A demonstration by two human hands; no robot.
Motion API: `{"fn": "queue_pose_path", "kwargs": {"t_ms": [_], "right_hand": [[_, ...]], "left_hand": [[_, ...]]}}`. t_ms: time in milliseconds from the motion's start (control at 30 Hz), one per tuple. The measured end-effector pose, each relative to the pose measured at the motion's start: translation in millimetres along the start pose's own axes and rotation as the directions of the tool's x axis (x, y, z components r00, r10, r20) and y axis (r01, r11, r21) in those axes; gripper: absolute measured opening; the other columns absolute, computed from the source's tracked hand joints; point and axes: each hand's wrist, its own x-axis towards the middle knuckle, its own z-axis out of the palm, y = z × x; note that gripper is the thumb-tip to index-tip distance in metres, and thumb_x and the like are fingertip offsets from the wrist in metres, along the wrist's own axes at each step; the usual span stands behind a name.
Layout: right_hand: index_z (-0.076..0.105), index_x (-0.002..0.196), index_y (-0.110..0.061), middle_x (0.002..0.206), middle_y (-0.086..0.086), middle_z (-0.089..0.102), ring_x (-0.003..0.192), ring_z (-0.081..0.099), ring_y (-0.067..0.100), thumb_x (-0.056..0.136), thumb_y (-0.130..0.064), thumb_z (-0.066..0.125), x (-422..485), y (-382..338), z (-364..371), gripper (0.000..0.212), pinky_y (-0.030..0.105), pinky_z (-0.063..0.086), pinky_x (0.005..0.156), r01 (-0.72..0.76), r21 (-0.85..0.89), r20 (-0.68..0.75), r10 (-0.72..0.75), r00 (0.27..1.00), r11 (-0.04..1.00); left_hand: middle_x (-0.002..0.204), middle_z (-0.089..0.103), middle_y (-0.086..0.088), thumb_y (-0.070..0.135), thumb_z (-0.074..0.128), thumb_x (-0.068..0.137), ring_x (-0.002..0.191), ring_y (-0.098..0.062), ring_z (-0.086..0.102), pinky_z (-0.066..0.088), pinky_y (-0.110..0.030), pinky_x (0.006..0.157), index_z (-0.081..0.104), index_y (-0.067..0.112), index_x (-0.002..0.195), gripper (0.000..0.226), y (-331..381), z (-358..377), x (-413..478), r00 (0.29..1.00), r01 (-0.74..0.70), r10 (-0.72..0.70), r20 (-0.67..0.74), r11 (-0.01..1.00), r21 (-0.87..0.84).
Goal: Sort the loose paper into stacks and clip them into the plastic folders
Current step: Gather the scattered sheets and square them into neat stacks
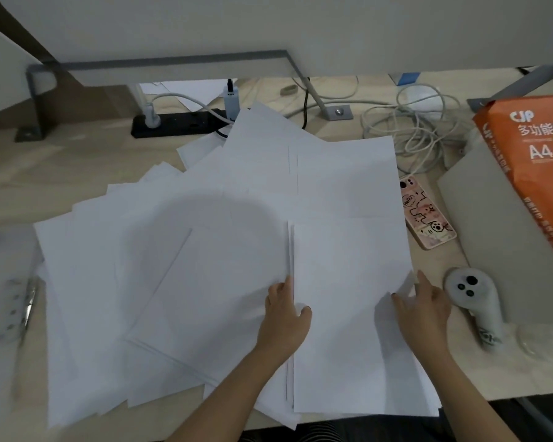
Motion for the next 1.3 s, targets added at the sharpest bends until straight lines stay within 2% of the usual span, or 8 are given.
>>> {"fn": "queue_pose_path", "kwargs": {"t_ms": [200, 367, 467, 633, 733, 833, 1033, 1300], "right_hand": [[0.040, 0.138, -0.008, 0.137, 0.021, 0.035, 0.127, 0.034, 0.036, 0.087, -0.010, 0.059, -19, -65, 18, 0.054, 0.036, 0.031, 0.103, 0.214, 0.039, 0.141, -0.217, 0.966, 0.976], [0.046, 0.133, -0.017, 0.135, 0.009, 0.043, 0.124, 0.042, 0.020, 0.087, -0.020, 0.061, -38, -129, 59, 0.048, 0.007, 0.022, 0.088, 0.425, 0.104, 0.339, -0.434, 0.835, 0.899], [0.044, 0.136, -0.021, 0.137, 0.005, 0.042, 0.128, 0.039, 0.019, 0.083, -0.033, 0.066, -46, -162, 93, 0.059, 0.014, 0.028, 0.095, 0.493, 0.092, 0.449, -0.477, 0.755, 0.865], [0.039, 0.134, -0.011, 0.135, 0.014, 0.044, 0.126, 0.038, 0.030, 0.078, -0.035, 0.070, -33, -183, 124, 0.069, 0.031, 0.028, 0.102, 0.460, -0.216, 0.409, -0.349, 0.843, 0.861], [0.046, 0.122, -0.006, 0.121, 0.014, 0.056, 0.115, 0.048, 0.032, 0.077, -0.036, 0.070, -28, -192, 129, 0.060, 0.031, 0.029, 0.094, 0.443, -0.310, 0.422, -0.295, 0.857, 0.841], [0.054, 0.124, -0.009, 0.117, 0.015, 0.058, 0.111, 0.051, 0.033, 0.082, -0.035, 0.065, -25, -196, 132, 0.051, 0.033, 0.038, 0.091, 0.461, -0.351, 0.521, -0.239, 0.819, 0.815], [0.055, 0.087, -0.014, 0.080, 0.001, 0.058, 0.066, 0.054, 0.012, 0.090, -0.016, 0.057, -36, -212, 116, 0.004, 0.007, 0.038, 0.050, 0.330, 0.156, 0.534, -0.361, 0.765, 0.931], [0.057, 0.094, -0.003, 0.082, 0.011, 0.058, 0.074, 0.053, 0.025, 0.092, -0.016, 0.053, -40, -217, 119, 0.014, 0.032, 0.041, 0.070, 0.085, 0.313, 0.404, -0.214, 0.889, 0.946]], "left_hand": [[0.143, 0.030, 0.001, 0.018, 0.045, 0.095, 0.123, -0.005, 0.036, 0.030, -0.021, 0.105, 0.029, 0.019, 0.142, 0.050, -25, -47, -5, 0.995, -0.043, 0.026, -0.097, 0.985, -0.169], [0.144, 0.029, -0.007, 0.014, 0.053, 0.090, 0.134, -0.022, 0.028, 0.029, -0.032, 0.109, 0.036, 0.014, 0.139, 0.052, -82, -111, -12, 0.936, 0.102, -0.128, -0.329, 0.990, -0.095], [0.147, 0.021, -0.010, 0.016, 0.058, 0.086, 0.135, -0.028, 0.022, 0.031, -0.040, 0.107, 0.035, 0.013, 0.140, 0.058, -121, -149, -21, 0.850, 0.276, -0.300, -0.434, 0.954, -0.120], [0.143, 0.030, -0.019, 0.015, 0.063, 0.082, 0.132, -0.033, 0.029, 0.024, -0.039, 0.109, 0.031, 0.006, 0.141, 0.068, -157, -187, -16, 0.772, 0.338, -0.445, -0.454, 0.892, -0.300], [0.115, 0.050, -0.010, 0.009, 0.060, 0.084, 0.100, -0.023, 0.054, 0.044, -0.021, 0.087, 0.036, 0.002, 0.136, 0.058, -160, -197, -10, 0.768, 0.291, -0.490, -0.412, 0.841, -0.456], [0.072, 0.048, 0.003, 0.010, 0.054, 0.088, 0.060, -0.010, 0.045, 0.035, -0.007, 0.042, 0.045, -0.006, 0.124, 0.040, -160, -203, -6, 0.774, 0.290, -0.530, -0.347, 0.784, -0.549], [0.074, 0.049, -0.004, 0.020, 0.043, 0.095, 0.064, -0.014, 0.043, 0.033, -0.024, 0.059, 0.053, 0.010, 0.087, 0.016, -153, -221, -1, 0.854, 0.275, -0.471, -0.223, 0.771, -0.575], [0.069, 0.040, -0.011, 0.013, 0.040, 0.094, 0.058, -0.017, 0.039, 0.031, -0.027, 0.054, 0.042, 0.012, 0.069, 0.025, -175, -237, -7, 0.785, 0.170, -0.449, -0.427, 0.819, -0.548]]}}
